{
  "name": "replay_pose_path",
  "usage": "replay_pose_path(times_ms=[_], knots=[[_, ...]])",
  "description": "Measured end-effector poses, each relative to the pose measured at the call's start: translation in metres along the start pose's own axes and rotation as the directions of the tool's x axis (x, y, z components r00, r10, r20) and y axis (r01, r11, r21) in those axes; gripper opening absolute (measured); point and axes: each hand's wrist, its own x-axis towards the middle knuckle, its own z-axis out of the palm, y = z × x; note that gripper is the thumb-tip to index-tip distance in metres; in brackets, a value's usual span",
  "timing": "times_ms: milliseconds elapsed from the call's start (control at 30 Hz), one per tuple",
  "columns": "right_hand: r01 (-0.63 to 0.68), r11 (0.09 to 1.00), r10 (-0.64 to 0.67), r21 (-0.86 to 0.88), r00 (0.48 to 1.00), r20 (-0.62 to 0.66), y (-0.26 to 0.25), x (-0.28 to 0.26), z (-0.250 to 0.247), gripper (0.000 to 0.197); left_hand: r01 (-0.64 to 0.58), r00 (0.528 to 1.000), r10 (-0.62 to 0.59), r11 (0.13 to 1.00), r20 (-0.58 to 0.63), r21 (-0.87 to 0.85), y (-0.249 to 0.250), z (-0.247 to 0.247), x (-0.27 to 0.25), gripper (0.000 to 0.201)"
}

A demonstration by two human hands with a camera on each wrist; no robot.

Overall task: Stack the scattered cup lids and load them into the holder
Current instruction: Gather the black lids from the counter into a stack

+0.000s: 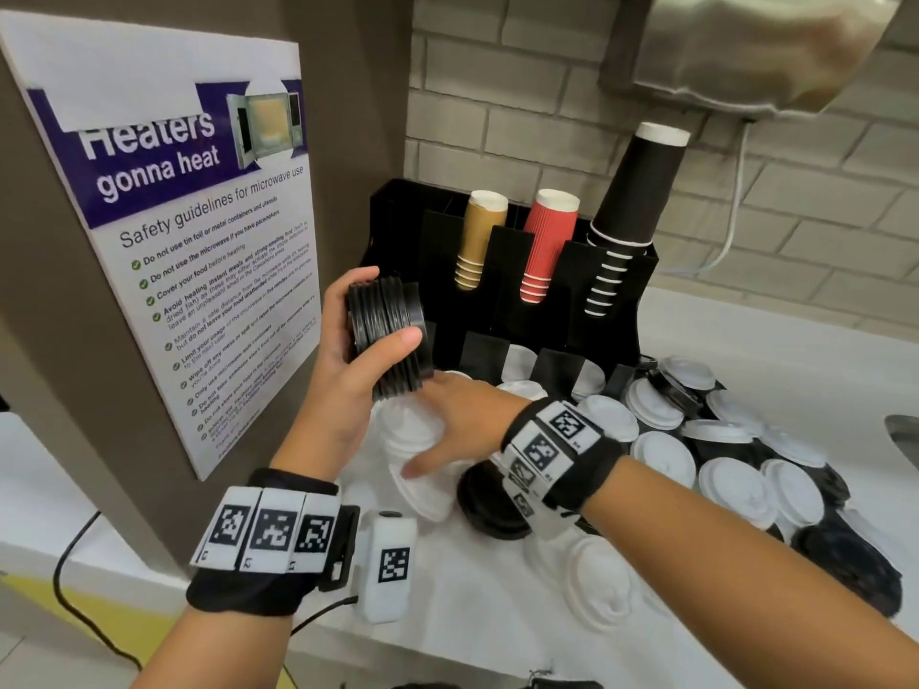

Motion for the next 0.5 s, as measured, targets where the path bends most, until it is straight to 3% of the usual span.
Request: replay_pose_path(times_ms=[133,233,333,400,500], knots=[[-0.008,0.988,0.014,-0.156,0.999,0.037,-0.020,0.014,0.023,0.096,-0.001,1.000,0.001,1.000,-0.005,-0.006,0.000,0.004,0.001,0.067],[-0.034,0.948,0.028,-0.318,0.999,-0.023,-0.034,0.021,0.042,0.090,-0.006,1.000,0.006,1.000,-0.009,-0.011,0.000,0.004,0.002,0.067],[-0.174,0.930,0.140,-0.324,0.982,-0.125,-0.037,0.022,0.031,0.093,-0.005,1.000,0.005,1.000,-0.013,0.002,0.000,0.001,0.003,0.065],[-0.197,0.937,0.158,-0.288,0.976,-0.153,-0.029,0.017,0.012,0.086,-0.008,1.000,0.008,1.000,-0.020,0.014,0.000,-0.002,0.002,0.066],[-0.034,0.942,0.055,-0.334,0.997,0.056,-0.008,-0.003,-0.008,0.072,-0.002,1.000,0.002,1.000,-0.027,0.028,-0.002,-0.005,0.002,0.064]])
